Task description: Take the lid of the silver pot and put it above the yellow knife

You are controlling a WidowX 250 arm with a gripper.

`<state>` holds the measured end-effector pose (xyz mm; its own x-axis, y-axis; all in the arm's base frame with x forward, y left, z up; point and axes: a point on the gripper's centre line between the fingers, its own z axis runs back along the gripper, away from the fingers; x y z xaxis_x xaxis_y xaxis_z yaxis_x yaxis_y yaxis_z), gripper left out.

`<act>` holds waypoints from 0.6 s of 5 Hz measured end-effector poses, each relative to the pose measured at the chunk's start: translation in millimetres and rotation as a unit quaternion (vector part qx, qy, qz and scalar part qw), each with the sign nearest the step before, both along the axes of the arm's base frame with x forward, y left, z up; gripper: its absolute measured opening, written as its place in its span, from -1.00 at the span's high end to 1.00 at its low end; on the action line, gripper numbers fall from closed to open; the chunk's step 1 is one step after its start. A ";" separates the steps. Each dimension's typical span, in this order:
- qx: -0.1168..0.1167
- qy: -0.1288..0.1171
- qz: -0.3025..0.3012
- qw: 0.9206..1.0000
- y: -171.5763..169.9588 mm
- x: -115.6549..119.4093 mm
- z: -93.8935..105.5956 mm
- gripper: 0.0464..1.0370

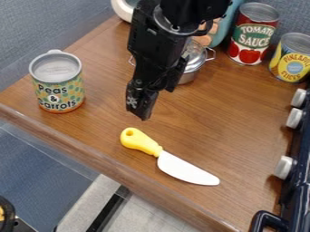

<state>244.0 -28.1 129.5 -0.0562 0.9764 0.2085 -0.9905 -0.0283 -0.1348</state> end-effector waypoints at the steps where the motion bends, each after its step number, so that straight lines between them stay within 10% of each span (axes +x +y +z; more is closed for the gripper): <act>1: 0.003 0.012 0.006 1.000 0.5 -0.3 -5.6 -0.92; 3: 0.041 0.021 0.045 0.998 0.4 53.6 -0.1 -0.92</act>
